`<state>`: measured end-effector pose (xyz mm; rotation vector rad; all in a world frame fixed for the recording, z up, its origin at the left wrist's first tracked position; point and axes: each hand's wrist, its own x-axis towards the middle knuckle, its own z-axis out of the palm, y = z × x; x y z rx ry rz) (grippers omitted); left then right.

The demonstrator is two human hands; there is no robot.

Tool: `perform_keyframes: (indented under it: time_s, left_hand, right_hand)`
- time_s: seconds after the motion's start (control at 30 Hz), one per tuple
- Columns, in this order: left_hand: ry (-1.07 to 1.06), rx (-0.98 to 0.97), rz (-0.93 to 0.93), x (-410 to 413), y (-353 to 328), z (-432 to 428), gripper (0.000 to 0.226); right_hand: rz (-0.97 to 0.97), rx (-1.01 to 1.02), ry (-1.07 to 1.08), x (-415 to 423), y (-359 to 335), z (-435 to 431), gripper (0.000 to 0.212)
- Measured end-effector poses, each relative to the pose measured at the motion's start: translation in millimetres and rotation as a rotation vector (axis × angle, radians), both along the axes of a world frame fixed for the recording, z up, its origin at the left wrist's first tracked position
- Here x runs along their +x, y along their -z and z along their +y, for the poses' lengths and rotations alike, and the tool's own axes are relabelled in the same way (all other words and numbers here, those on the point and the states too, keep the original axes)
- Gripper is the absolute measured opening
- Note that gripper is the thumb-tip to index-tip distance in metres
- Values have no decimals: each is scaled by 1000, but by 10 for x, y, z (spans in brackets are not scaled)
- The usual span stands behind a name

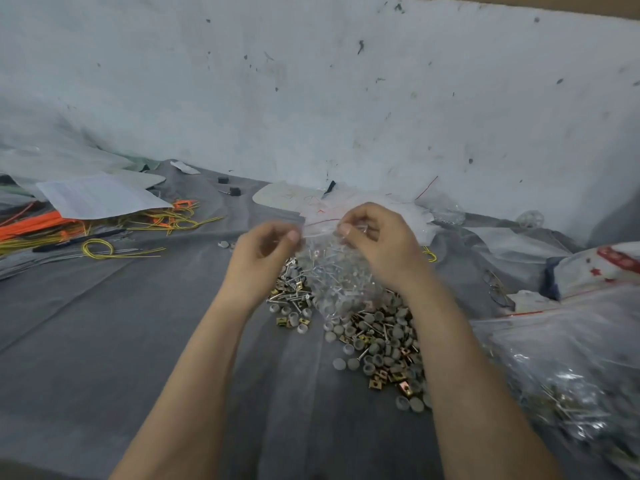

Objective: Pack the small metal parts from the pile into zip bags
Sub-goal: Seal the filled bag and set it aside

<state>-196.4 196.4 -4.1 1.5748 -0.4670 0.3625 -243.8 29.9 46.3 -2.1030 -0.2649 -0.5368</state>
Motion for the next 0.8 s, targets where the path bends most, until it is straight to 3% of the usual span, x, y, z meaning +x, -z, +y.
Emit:
perform_keyframes:
  time_s: [0.23,0.33,0.43,0.57,0.8]
  left_hand:
    - [167,243,-64,-179,-268,-453,12]
    - [205,329,-157,-338,-323,-687,15]
    - [219,463,-292,-442,-314,-848,13]
    - [171,557,-360,-442,-293,-882,13]
    - [100,582,-391,-423,-295,-883,8]
  right_hand:
    - [-18,158,214,-424,-20,-516,14]
    - [-66,-146,363,-550,46,-598,20]
    - [-75,-365,351,-624,54,-612,17]
    - [28,-288,313,-671,44,-633,7]
    - [42,-229,310,-600,65,-637,2]
